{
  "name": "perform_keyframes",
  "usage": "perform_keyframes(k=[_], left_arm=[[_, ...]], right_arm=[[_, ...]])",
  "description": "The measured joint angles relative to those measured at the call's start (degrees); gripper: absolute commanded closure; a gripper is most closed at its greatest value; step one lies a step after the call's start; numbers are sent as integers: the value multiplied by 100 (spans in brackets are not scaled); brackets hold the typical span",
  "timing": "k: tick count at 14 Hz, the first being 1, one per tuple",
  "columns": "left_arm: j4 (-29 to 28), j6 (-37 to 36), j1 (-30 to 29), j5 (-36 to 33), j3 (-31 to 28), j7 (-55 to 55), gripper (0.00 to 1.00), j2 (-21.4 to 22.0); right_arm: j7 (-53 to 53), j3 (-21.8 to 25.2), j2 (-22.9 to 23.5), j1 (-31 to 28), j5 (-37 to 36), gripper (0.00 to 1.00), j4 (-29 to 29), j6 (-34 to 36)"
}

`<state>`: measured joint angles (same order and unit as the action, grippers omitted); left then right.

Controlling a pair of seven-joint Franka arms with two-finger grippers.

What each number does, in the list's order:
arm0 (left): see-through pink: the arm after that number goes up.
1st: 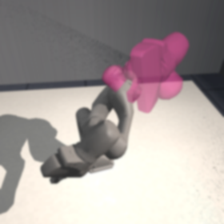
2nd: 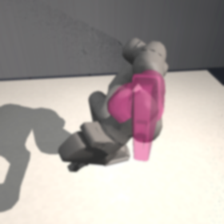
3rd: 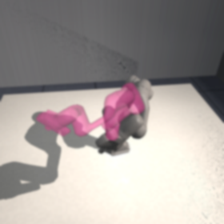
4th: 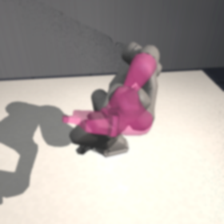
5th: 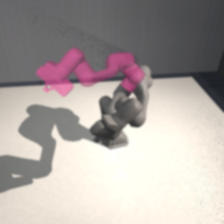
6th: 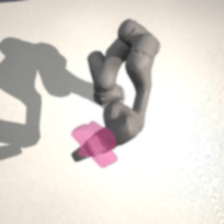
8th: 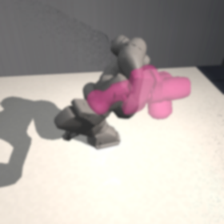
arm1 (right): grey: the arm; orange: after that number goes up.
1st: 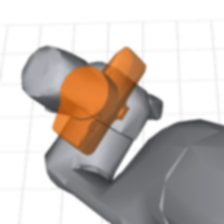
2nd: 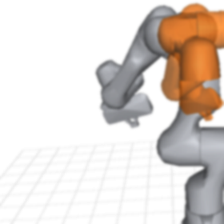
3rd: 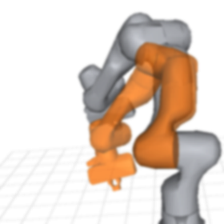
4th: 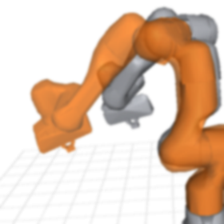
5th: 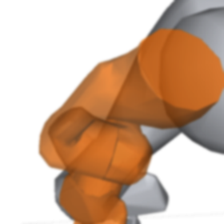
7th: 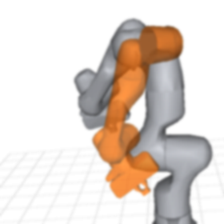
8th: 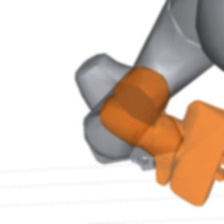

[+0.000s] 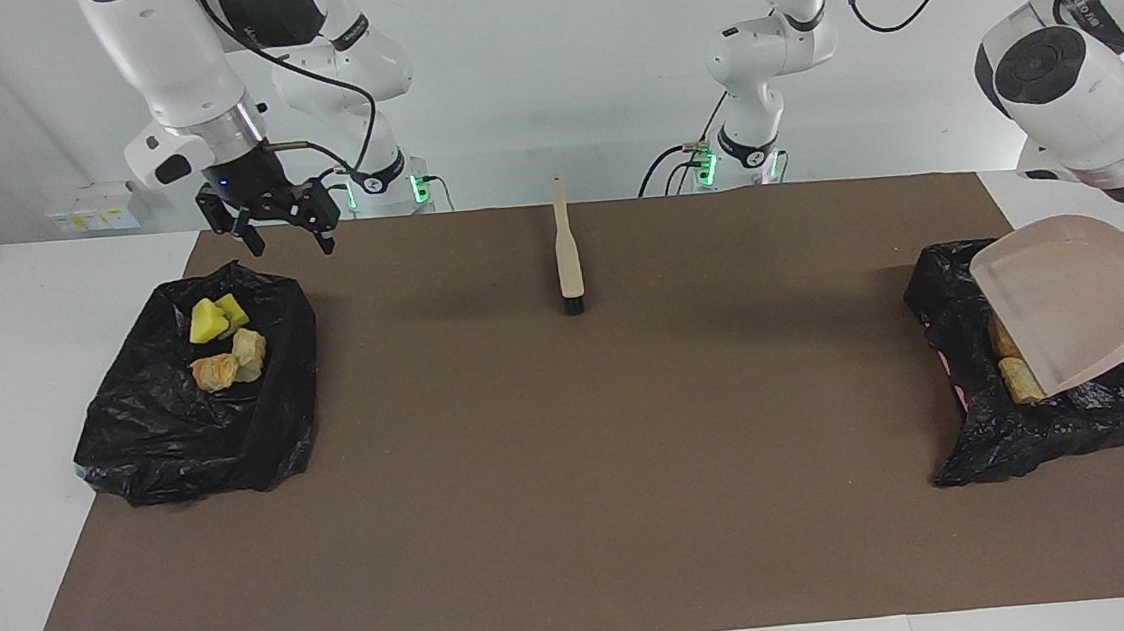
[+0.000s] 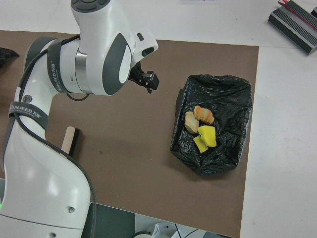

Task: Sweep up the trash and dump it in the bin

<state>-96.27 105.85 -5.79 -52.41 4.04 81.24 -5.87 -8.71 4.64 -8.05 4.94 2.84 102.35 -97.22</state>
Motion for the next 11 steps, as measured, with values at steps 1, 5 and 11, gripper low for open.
perform_keyframes(k=[1,5,11], left_arm=[[-1,-74,69,304,1,-12,100,2],[-12,-518,238,1607,2,-281,100,15],[-320,-1477,1376,2807,36,-2592,100,261]], right_arm=[[65,104,-5,-1,0,0,-184,204],[671,317,-29,-204,-116,0,-790,835],[773,271,-8,-244,-215,0,-815,933]])
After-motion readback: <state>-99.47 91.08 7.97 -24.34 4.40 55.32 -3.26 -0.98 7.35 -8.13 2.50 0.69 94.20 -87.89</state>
